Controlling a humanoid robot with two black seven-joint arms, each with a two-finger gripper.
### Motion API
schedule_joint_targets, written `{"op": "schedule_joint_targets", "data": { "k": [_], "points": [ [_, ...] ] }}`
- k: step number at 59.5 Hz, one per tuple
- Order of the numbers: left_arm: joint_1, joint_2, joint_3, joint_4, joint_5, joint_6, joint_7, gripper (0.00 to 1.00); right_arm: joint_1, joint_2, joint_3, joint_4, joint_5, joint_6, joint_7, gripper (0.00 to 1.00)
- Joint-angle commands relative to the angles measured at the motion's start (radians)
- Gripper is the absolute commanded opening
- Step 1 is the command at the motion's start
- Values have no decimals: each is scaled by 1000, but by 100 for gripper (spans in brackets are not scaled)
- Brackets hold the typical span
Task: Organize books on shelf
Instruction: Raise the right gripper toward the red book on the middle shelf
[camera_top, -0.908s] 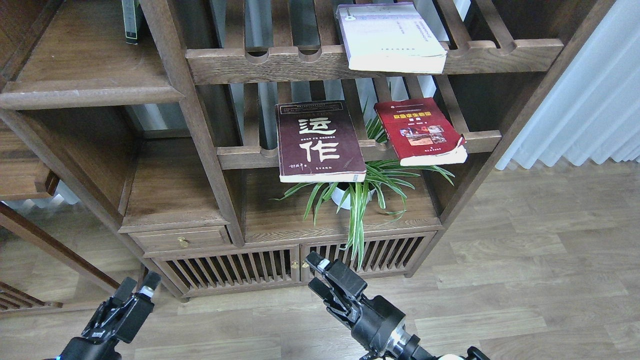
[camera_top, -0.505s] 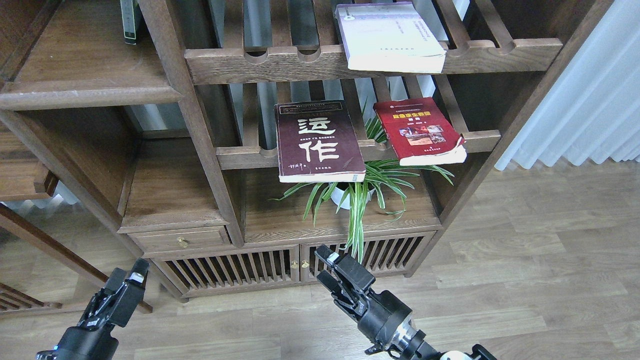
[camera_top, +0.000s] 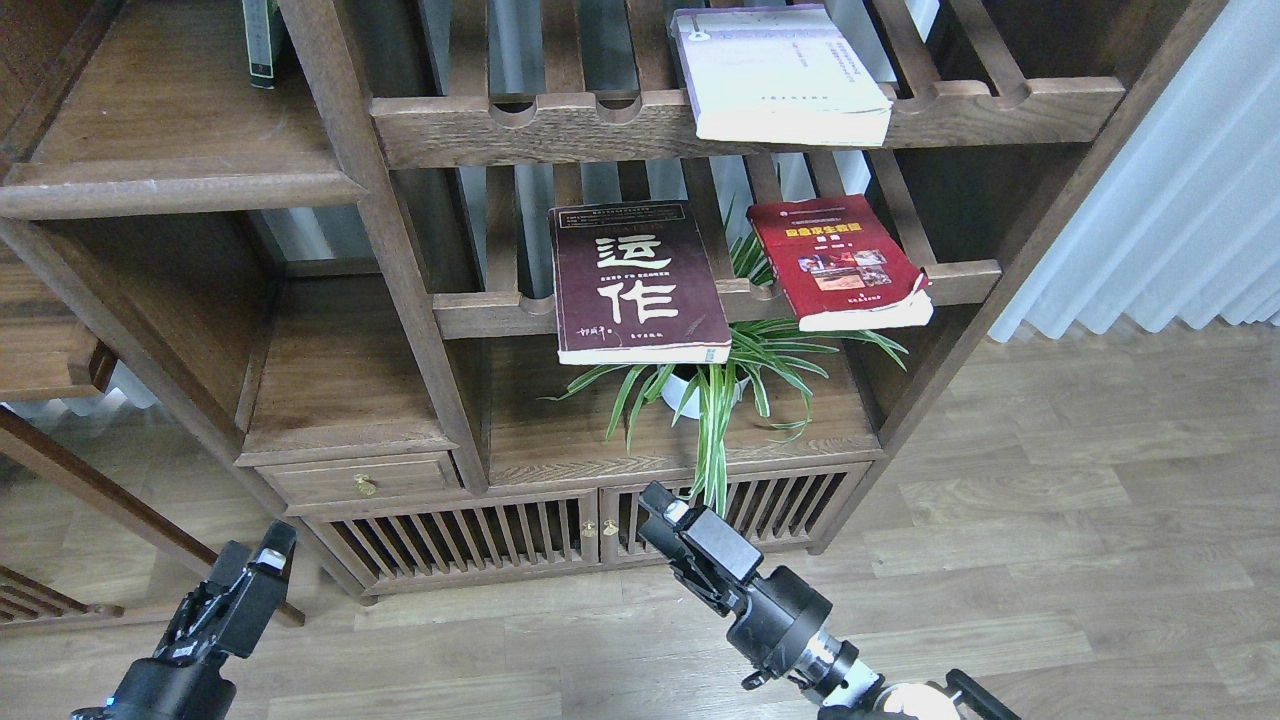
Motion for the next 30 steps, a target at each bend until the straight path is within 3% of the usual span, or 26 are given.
{"op": "schedule_joint_targets", "data": {
  "k": [1, 30],
  "points": [
    [-2, -4, -11, 2, 0, 0, 0, 100, 29, 1, 1, -7, 2, 0, 0, 99],
    [-2, -6, -55, 17, 2, 0, 0, 100, 0, 10, 1, -96, 2, 0, 3, 99]
  ]
}}
